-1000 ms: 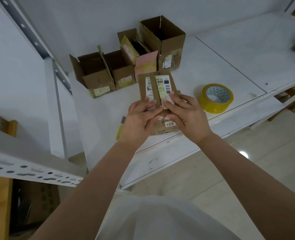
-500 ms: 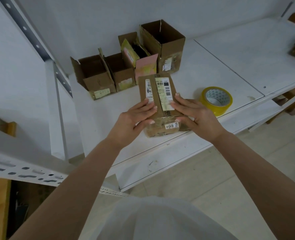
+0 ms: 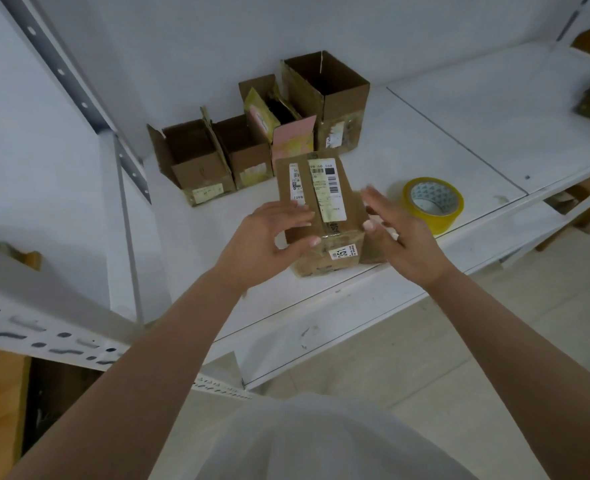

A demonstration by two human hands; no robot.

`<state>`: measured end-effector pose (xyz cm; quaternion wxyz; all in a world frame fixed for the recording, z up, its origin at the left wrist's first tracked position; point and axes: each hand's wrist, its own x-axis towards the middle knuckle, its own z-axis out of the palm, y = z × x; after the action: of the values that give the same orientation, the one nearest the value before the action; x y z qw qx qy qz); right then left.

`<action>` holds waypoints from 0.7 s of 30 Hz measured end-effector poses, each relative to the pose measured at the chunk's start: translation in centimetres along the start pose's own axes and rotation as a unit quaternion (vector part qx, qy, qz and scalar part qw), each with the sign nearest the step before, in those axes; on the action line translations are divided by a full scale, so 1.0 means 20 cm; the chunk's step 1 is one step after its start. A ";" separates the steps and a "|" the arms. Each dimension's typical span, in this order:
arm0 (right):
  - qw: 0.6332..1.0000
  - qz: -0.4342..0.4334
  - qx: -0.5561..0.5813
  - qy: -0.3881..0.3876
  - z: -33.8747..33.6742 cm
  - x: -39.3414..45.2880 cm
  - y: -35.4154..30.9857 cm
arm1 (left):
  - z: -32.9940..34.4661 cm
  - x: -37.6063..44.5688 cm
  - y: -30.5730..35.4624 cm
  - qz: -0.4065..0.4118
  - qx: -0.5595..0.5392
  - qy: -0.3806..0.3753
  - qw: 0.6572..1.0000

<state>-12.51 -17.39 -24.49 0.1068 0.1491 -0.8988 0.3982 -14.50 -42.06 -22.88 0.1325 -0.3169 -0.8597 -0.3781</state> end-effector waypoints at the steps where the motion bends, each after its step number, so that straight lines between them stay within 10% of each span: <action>1: 0.999 0.019 0.005 0.033 0.00 0.00 0.00 | 0.00 0.02 0.03 0.005 0.009 0.034 0.999; 4: 0.994 0.079 -0.027 0.072 0.00 0.01 0.03 | 0.04 0.10 0.14 -0.087 0.062 0.071 0.992; 9: 0.987 0.151 -0.035 0.043 0.05 -0.01 0.03 | 0.22 0.28 0.27 -0.318 0.194 -0.119 0.920; 15: 0.969 0.248 -0.006 0.015 0.07 -0.06 0.07 | 0.27 0.24 0.19 -0.331 0.242 -0.105 0.906; 21: 0.942 0.330 0.048 0.048 0.04 -0.06 0.10 | 0.06 0.16 0.12 -0.336 -0.088 0.041 0.937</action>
<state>-12.09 -16.41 -26.71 0.0053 -0.1700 -0.8713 0.4603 -15.31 -38.47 -20.83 0.0049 -0.0040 -0.8731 -0.4875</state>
